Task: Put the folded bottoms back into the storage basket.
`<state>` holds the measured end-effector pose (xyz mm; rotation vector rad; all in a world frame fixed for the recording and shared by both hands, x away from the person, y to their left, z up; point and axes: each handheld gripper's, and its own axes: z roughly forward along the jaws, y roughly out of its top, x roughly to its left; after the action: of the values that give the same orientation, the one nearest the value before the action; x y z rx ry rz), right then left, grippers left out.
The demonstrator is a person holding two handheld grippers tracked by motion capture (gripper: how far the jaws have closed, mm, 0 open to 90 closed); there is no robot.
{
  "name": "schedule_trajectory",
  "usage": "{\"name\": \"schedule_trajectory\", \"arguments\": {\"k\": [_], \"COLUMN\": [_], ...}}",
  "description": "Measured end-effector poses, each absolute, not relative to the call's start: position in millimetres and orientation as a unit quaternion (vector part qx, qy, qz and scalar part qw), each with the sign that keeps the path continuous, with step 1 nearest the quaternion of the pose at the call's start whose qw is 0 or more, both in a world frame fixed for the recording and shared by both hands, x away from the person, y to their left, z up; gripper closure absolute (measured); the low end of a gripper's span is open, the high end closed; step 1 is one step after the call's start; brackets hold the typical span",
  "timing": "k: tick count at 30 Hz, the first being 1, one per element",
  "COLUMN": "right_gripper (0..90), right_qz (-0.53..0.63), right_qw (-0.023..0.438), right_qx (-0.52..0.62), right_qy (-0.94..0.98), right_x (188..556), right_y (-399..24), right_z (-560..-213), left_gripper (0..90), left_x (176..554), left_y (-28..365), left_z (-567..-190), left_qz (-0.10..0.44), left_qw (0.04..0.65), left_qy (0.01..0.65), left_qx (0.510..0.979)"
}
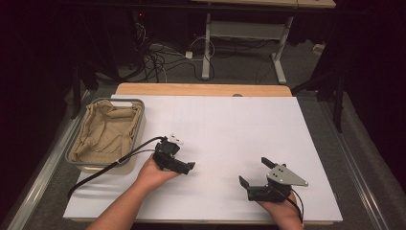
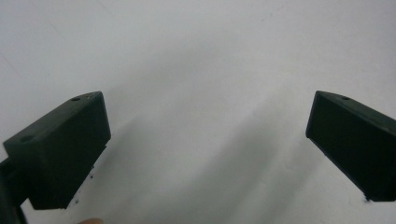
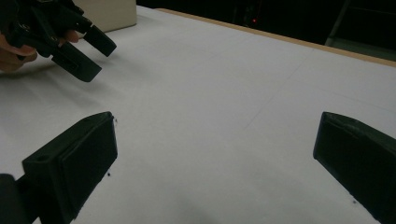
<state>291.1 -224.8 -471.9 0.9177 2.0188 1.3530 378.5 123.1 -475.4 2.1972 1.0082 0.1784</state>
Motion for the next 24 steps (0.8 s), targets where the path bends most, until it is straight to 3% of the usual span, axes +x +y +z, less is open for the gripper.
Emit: {"name": "schedule_trajectory", "arguments": {"k": [13,17,24], "right_gripper": [0.7,0.7,0.7], "right_qz": [0.524,0.532,0.526], "right_qw": [0.279,0.285,0.296], "right_qx": [0.339,0.341,0.355], "right_qy": [0.730,0.721,0.714], "right_x": [283.7,278.9,278.2], "right_y": [-221.1,-223.7,-229.3], "right_z": [-472.4,-471.3,-473.6], "left_gripper": [0.0,0.0,0.0], "left_x": [341.3,328.6,334.2], "left_y": [158.6,163.0,162.4], "left_z": [-479.8,-481.6,-483.1], "left_qz": [0.139,0.168,0.141], "left_qw": [0.538,0.565,0.573], "left_qy": [0.360,0.334,0.323], "left_qx": [0.749,0.736,0.740]}}
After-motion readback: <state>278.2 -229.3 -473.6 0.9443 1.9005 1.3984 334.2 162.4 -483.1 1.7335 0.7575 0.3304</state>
